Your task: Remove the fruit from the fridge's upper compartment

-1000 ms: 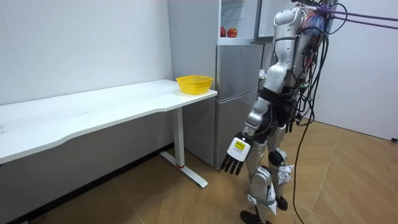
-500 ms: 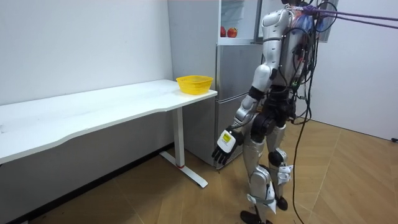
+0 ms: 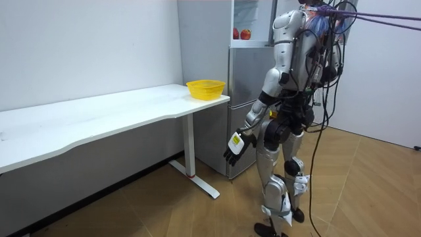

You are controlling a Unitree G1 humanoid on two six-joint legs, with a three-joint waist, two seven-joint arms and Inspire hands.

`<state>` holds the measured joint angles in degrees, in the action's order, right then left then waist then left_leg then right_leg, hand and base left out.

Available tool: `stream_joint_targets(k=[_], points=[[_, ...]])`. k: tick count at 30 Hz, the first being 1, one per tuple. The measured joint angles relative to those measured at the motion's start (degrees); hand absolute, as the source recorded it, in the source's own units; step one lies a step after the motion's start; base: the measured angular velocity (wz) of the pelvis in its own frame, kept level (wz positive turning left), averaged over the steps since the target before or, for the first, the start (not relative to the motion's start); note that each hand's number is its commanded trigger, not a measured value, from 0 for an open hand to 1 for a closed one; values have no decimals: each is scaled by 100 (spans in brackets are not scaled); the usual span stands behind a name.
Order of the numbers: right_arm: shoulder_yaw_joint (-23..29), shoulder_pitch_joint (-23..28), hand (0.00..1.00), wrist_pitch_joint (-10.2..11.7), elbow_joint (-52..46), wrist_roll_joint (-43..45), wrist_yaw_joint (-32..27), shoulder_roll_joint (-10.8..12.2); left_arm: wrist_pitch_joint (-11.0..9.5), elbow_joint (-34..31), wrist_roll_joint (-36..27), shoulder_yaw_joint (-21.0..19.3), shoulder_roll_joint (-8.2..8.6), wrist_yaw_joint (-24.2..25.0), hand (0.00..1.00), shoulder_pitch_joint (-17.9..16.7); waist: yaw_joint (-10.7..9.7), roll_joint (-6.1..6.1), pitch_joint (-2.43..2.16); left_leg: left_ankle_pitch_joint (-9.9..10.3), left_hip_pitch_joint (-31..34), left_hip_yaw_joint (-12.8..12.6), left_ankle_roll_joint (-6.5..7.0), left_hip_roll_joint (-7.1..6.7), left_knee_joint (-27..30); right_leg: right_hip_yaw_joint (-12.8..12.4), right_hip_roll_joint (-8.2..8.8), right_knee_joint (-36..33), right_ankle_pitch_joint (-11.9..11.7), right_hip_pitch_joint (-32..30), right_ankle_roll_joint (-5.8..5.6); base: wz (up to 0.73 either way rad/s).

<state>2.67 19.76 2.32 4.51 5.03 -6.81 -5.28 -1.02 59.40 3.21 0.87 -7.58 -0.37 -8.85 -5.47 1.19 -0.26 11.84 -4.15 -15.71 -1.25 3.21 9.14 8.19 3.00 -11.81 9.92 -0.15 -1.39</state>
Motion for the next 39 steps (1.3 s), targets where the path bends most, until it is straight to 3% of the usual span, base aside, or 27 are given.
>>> stream_joint_targets(k=[4,12,15,20,22,29,32,35,39], points=[[-41,-12,0,216,-1002,65,-308,-41,-74,100,-24,265,-5,91,0,57,-48,106,0,0,36,-10,0,13,-1,-57,-30,-4,-15,-98,16,-6],[-273,-91,0,429,-2090,362,-686,-95,-216,125,-27,392,-8,144,0,37,-21,146,22,-1,52,-98,1,15,-5,-237,-55,-152,-22,-196,24,-11],[-331,-234,0,466,-2195,359,-704,-110,-312,137,-32,395,-21,242,0,54,3,118,28,-1,67,-145,2,13,-4,-296,-59,-186,-22,-244,24,-11],[-528,-252,0,468,-2910,464,-785,-201,-339,378,-29,481,-62,373,0,186,128,39,-6,-2,152,-150,2,19,6,-273,-60,-170,-24,-307,27,1],[-622,-366,0,600,-3137,560,-967,-215,-370,492,-41,479,-93,349,0,193,177,13,-24,-2,138,-136,2,20,7,-251,-62,-112,-37,-255,26,4],[-712,-958,0,683,-3167,705,-1372,-244,-439,662,-142,494,-89,337,0,315,347,-38,-6,-2,122,-110,2,22,6,-161,-54,-72,-52,-177,24,6],[-734,-1090,0,777,-3166,923,-1578,-408,-512,626,-138,482,-127,335,0,307,432,-108,45,-2,103,-69,2,25,6,-57,-44,-14,-52,-92,24,16],[-762,-1327,0,814,-3166,1155,-1785,-521,-533,550,-132,479,-193,356,0,281,471,-174,38,-3,161,-15,2,25,18,1,-43,35,-61,-85,25,14],[-709,-1871,0,891,-3166,1182,-1931,-796,-532,571,-135,374,-245,408,0,270,521,-253,-7,-5,157,47,-1,32,5,67,-52,101,-69,-53,28,7]])
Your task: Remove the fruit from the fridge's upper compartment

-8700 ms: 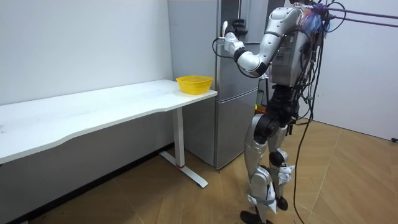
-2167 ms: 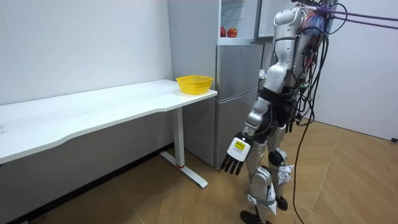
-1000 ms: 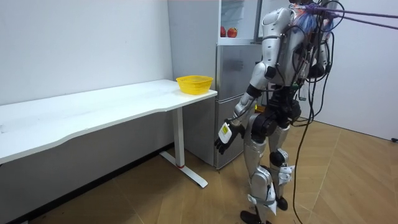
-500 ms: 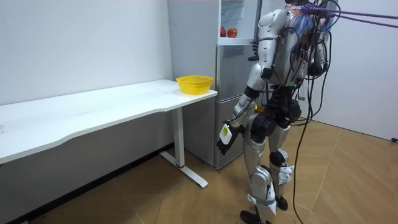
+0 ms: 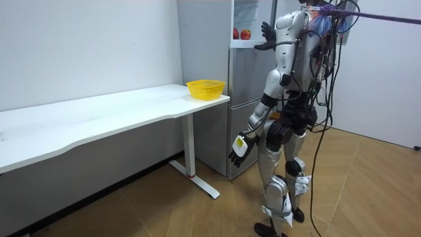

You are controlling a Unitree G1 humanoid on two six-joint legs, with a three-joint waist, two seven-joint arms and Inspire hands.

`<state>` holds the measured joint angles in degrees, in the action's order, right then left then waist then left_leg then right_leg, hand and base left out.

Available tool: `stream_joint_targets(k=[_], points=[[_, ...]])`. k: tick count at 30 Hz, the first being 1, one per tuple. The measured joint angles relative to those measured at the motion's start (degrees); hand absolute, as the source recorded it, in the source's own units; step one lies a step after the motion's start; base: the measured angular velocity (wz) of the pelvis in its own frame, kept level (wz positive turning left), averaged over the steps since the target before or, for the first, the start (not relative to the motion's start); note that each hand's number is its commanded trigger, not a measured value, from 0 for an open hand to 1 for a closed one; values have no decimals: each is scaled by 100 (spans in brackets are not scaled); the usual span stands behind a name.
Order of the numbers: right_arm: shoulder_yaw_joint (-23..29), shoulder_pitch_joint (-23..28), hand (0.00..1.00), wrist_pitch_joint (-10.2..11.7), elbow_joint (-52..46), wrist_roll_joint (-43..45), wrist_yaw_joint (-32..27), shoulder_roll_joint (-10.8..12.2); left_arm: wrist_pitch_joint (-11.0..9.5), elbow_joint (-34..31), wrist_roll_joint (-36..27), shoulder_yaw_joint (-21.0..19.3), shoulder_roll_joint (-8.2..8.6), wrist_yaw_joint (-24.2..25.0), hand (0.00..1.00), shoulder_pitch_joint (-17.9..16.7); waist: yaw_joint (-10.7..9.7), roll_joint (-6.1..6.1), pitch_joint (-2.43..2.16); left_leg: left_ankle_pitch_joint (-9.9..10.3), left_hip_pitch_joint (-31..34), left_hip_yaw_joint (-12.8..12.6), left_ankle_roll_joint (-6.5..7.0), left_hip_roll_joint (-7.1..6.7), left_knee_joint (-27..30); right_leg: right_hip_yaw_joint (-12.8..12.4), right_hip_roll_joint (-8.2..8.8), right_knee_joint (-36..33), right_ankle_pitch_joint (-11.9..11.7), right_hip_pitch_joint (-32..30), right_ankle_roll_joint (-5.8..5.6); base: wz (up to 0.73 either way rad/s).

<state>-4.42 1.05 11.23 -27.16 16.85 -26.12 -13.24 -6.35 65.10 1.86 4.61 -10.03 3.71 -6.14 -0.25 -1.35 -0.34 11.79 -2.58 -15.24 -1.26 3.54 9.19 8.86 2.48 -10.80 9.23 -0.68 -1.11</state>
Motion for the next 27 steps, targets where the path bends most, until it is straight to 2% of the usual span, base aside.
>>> stream_joint_targets(k=[1,4,9,11,13,18,23,27], points=[[87,-138,0,5,0,-12,-5,-29,3,7,-3,-47,-3,27,0,1,16,-36,-12,-3,2,32,-5,0,-2,30,1,4,0,15,0,8],[296,-423,0,-1,10,-110,-71,-51,28,5,-6,-220,-3,41,0,-7,51,-108,-5,-5,-3,115,-9,5,1,151,6,30,0,80,0,16],[478,-656,0,-16,174,-150,-151,-106,99,4,-114,-368,-3,21,0,-57,71,-131,5,-5,-15,301,-9,-10,14,397,35,76,0,188,0,17],[589,-834,0,-24,242,-174,-225,-228,95,10,-115,-466,-4,15,0,-62,89,-143,29,-5,4,316,-9,-18,14,435,42,103,0,192,0,7],[673,-995,0,-23,309,-275,-337,-411,97,2,-102,-586,3,-18,0,-104,97,-146,33,-6,-8,345,-10,-13,27,553,51,103,0,237,0,11],[842,-1352,0,-46,886,-648,-289,-555,110,-33,-107,-687,34,-98,0,-126,228,-176,34,-9,-26,421,-12,-19,44,565,54,94,-2,269,3,2],[852,-1565,0,-184,1351,-653,-47,-556,213,-38,-77,-796,54,-75,0,-105,241,-183,33,-10,3,460,-13,-16,36,576,46,75,-3,272,4,2],[853,-1716,0,-366,1542,-746,138,-704,263,-92,-71,-833,50,-67,0,-106,236,-214,37,-11,-1,450,-12,-21,39,566,51,67,-3,272,4,0]])
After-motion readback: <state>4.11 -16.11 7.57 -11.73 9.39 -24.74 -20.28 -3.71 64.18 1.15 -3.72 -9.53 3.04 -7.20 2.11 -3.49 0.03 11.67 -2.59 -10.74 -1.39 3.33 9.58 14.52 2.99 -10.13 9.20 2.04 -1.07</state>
